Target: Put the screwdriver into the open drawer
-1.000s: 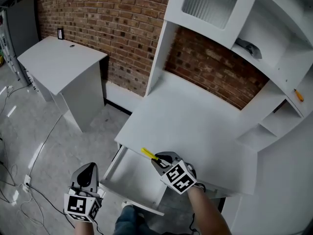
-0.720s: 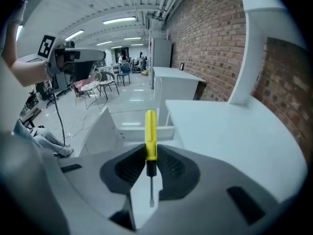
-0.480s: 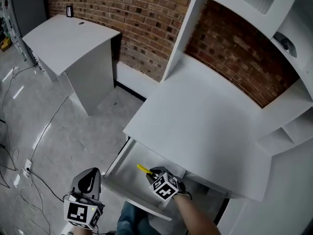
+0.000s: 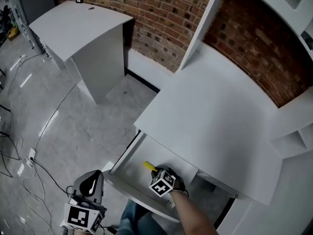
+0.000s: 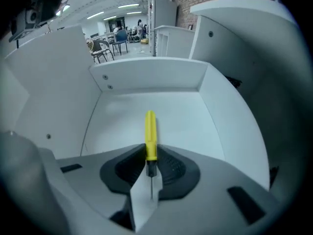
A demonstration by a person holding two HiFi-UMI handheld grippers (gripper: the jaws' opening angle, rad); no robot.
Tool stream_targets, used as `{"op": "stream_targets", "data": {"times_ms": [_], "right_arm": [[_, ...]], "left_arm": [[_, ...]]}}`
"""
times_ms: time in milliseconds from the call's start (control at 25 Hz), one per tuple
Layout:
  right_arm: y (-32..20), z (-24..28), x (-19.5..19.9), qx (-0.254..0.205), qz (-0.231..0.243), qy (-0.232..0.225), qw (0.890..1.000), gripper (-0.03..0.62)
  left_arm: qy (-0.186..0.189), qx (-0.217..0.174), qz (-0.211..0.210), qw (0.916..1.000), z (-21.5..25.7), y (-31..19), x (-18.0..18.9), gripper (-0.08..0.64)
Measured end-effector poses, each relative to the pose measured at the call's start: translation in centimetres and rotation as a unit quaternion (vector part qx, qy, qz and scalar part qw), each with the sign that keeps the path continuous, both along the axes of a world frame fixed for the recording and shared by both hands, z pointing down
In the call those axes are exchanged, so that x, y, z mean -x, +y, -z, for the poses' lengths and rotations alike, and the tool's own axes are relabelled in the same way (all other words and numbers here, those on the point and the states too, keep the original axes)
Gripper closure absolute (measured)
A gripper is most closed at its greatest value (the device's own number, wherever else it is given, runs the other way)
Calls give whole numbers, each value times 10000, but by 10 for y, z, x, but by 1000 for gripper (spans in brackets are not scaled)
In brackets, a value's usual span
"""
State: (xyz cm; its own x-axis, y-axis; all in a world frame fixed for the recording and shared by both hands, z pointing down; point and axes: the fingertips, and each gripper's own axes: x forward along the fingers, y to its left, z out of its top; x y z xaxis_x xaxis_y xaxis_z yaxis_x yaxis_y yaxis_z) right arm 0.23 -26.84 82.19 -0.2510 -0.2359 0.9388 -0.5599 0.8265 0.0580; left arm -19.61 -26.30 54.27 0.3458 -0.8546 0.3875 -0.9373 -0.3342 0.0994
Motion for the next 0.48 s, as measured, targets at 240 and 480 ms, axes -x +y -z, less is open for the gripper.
{"op": "stream_targets", "data": {"times_ms": [240,480], "right_arm": [[5,-13,1,-57,-86,229,9997,511],[7,8,-7,-99,-556,195,9982,442]], "left_arm": [[-41,-17,-135,9999,3,9,5,546],[-75,-77,-51,9999,16,13,11,546]]}}
